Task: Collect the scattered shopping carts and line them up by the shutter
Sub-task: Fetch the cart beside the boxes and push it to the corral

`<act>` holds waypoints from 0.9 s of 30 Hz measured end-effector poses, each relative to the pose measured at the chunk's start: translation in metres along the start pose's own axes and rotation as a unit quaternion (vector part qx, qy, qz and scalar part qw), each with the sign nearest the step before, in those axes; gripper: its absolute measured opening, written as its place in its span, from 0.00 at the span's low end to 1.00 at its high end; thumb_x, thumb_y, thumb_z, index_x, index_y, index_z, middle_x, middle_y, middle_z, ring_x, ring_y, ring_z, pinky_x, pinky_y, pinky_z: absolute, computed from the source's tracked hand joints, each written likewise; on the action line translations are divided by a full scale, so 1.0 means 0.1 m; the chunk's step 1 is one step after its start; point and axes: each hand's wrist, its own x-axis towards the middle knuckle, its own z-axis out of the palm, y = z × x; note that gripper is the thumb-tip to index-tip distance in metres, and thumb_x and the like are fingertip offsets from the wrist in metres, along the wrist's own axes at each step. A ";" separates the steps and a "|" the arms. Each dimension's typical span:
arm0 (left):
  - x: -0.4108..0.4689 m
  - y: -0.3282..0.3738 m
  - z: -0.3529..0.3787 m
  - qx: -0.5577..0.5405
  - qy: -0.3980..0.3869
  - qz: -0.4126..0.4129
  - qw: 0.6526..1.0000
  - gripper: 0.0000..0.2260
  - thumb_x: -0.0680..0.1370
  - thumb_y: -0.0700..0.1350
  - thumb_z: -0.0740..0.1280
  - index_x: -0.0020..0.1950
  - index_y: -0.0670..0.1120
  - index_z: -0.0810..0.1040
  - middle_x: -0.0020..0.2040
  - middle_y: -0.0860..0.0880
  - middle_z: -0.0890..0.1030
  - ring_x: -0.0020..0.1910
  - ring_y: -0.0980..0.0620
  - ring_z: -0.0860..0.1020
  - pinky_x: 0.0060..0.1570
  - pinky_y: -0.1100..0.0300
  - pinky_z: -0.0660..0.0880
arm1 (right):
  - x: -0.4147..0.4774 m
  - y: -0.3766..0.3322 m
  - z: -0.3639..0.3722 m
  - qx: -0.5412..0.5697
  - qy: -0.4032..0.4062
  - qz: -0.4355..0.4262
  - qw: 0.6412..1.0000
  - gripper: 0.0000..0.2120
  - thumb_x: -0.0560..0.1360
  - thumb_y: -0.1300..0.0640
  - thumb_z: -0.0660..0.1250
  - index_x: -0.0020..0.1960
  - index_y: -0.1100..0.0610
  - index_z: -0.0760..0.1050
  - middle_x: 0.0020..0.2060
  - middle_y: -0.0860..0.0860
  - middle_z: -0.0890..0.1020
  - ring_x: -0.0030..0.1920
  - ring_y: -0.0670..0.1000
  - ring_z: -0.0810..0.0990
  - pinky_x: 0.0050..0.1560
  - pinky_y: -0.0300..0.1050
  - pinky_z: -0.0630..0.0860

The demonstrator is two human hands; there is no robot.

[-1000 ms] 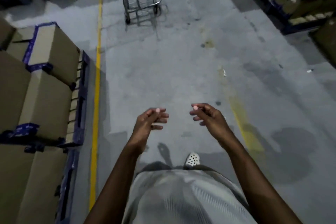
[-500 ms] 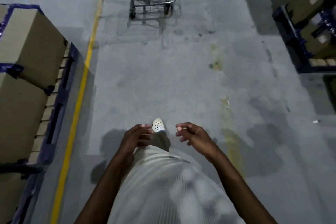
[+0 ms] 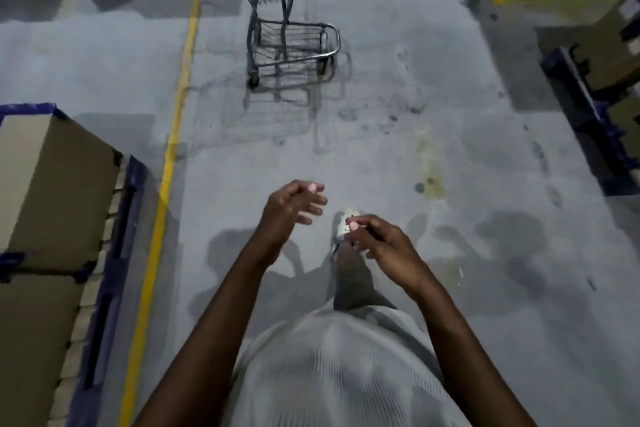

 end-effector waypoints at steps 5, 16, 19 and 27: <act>1.06 -0.18 -0.25 -0.021 0.043 -0.109 0.993 0.09 0.81 0.47 0.69 0.57 0.44 0.83 0.50 0.43 0.87 0.49 0.42 0.82 0.46 0.53 0.77 | 1.57 -0.38 -0.29 -0.045 -0.105 0.014 0.993 0.08 0.80 0.51 0.71 0.58 0.47 0.83 0.47 0.50 0.87 0.47 0.48 0.85 0.52 0.42 0.78; 3.06 1.20 -1.32 -0.135 0.297 -0.057 0.944 0.08 0.83 0.43 0.65 0.58 0.43 0.83 0.50 0.41 0.86 0.44 0.46 0.82 0.42 0.56 0.76 | 4.71 -2.91 -0.30 -0.091 -0.144 -0.056 0.984 0.11 0.82 0.46 0.68 0.59 0.50 0.81 0.49 0.49 0.88 0.47 0.50 0.86 0.48 0.46 0.76; 3.44 1.23 -1.57 -0.192 0.340 -0.090 0.916 0.08 0.83 0.40 0.65 0.57 0.40 0.82 0.48 0.40 0.85 0.41 0.47 0.81 0.38 0.60 0.76 | 5.32 -3.21 -0.06 -0.099 -0.186 -0.047 0.977 0.11 0.82 0.46 0.67 0.59 0.50 0.82 0.48 0.49 0.88 0.45 0.49 0.85 0.48 0.45 0.76; 5.08 1.56 -2.72 -0.242 0.366 -0.130 0.889 0.06 0.82 0.38 0.65 0.54 0.40 0.82 0.48 0.39 0.84 0.36 0.50 0.81 0.33 0.62 0.73 | 6.88 -3.72 0.78 -0.181 -0.303 0.033 0.935 0.11 0.82 0.47 0.67 0.61 0.49 0.82 0.50 0.48 0.88 0.46 0.47 0.85 0.45 0.40 0.76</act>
